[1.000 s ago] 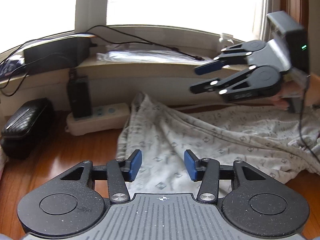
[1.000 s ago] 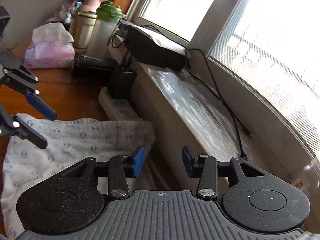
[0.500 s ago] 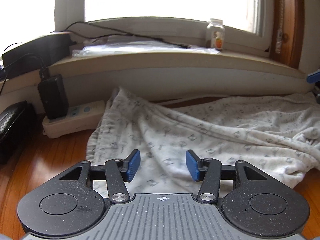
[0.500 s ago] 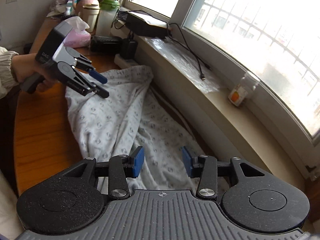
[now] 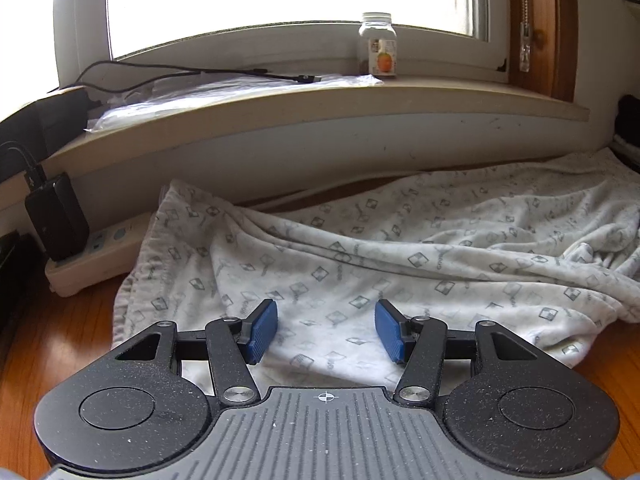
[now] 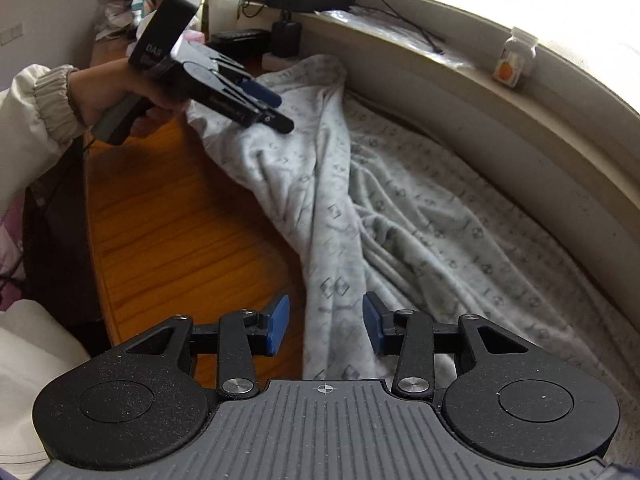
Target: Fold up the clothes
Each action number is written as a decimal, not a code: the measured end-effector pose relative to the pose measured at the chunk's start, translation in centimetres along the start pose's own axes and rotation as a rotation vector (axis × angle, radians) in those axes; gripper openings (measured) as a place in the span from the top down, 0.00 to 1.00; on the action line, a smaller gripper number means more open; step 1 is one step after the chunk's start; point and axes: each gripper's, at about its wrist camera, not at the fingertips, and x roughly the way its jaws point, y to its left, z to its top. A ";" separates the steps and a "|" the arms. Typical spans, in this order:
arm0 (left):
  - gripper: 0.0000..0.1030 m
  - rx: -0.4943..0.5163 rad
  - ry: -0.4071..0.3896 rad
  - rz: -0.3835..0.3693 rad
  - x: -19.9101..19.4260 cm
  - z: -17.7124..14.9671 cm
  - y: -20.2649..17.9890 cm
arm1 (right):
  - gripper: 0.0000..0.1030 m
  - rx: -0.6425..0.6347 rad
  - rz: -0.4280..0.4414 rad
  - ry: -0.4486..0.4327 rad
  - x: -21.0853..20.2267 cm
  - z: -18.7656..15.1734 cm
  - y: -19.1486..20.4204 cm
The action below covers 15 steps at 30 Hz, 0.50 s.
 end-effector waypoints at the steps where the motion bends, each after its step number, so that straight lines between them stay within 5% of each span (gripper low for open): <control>1: 0.43 0.008 0.002 0.001 0.0 -0.1 -0.1 | 0.61 0.003 0.009 0.002 0.2 -0.2 0.2; 5: 0.43 0.032 0.011 0.017 0.2 -0.1 -0.3 | 0.79 0.007 0.009 0.014 0.5 -0.6 0.2; 6: 0.43 0.031 0.012 0.019 0.3 -0.1 -0.2 | 0.94 0.011 0.004 0.012 0.4 -0.7 -0.2; 10: 0.43 0.018 0.015 0.028 0.2 0.0 0.5 | 0.97 -0.014 -0.074 -0.030 -1.4 0.1 -2.1; 15: 0.43 0.002 0.007 0.044 -0.1 0.1 1.3 | 0.97 -0.122 -0.279 -0.052 -0.4 3.1 -5.6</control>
